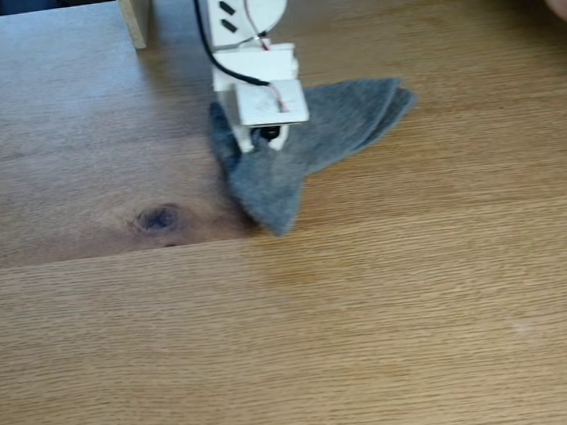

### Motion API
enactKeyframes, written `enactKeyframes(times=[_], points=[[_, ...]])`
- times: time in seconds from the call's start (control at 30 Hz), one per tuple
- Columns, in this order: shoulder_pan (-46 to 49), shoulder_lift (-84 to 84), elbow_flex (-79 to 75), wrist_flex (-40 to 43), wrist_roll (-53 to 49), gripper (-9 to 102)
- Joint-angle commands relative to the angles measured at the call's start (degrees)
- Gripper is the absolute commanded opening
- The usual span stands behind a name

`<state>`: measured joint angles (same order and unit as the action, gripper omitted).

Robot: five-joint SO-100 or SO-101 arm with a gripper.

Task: Clean the area in front of the robot

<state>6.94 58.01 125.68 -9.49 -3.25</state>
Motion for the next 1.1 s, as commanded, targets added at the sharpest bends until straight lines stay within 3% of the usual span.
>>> enactKeyframes(times=[0.0, 0.17, 0.27, 0.43, 0.57, 0.7, 1.07], points=[[9.0, 2.5, -2.3, -2.5, -4.0, 0], [15.6, 9.9, -1.6, 10.9, -1.7, 0], [15.8, 17.1, -1.3, 23.3, 0.9, 0], [7.0, 30.6, -1.3, 41.7, 5.2, 0], [-4.8, 37.4, -1.2, 46.6, 8.4, 0], [-14.9, 35.1, -1.2, 39.1, 10.6, 0], [-20.4, 6.2, -2.3, -3.5, 4.6, 0]])
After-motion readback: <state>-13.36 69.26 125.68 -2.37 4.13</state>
